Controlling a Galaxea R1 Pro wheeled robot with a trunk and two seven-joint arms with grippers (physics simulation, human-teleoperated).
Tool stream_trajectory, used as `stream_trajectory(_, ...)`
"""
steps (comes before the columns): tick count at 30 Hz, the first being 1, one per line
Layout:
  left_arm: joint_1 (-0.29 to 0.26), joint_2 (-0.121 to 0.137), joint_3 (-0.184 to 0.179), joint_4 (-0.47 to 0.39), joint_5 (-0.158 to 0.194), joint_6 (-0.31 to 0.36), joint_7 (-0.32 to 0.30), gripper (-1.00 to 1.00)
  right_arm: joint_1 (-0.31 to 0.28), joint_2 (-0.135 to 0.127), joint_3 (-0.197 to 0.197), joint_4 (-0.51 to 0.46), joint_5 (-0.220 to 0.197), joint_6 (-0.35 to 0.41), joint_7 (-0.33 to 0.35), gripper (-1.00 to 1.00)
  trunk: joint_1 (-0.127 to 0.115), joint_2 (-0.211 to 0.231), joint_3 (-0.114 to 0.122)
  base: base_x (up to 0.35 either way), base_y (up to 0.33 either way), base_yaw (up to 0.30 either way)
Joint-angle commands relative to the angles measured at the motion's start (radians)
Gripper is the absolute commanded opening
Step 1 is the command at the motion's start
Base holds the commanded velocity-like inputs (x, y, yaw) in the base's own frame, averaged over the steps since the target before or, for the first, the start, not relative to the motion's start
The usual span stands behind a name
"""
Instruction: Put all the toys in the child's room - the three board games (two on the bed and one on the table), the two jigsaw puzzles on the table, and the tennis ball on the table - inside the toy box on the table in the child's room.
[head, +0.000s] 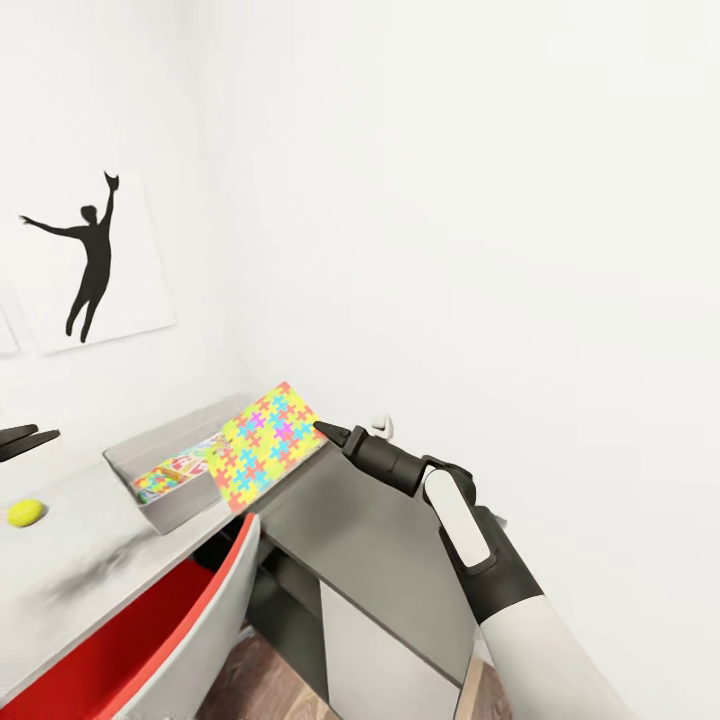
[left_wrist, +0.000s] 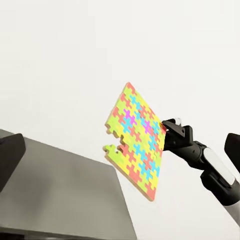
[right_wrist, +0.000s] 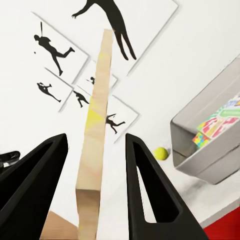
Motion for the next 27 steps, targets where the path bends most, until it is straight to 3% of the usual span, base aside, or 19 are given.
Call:
stream_trajectory(1,-0.001,0.000,0.000,0.000,-0.001,0.011,-0.005,1.00,-0.001,0.000,-0.001,0.000,-0.003,0.005,0.001,-1.00,0.000,-0.001,0.000,0.000,0.000,0.233)
stream_trajectory(18,-0.001,-0.001,-0.001,0.000,0.000,0.011,-0.005,1.00,-0.001,0.000,-0.001,0.000,-0.003,0.004,0.002,-1.00,0.000,-0.001,0.019,0.000,0.000,0.229)
stream_trajectory(27,-0.001,-0.001,-0.001,0.001,-0.001,0.011,-0.005,1.00,-0.001,0.000,-0.001,0.000,-0.003,0.004,-0.002,-1.00,0.000,-0.001,0.021,0.000,0.000,0.040)
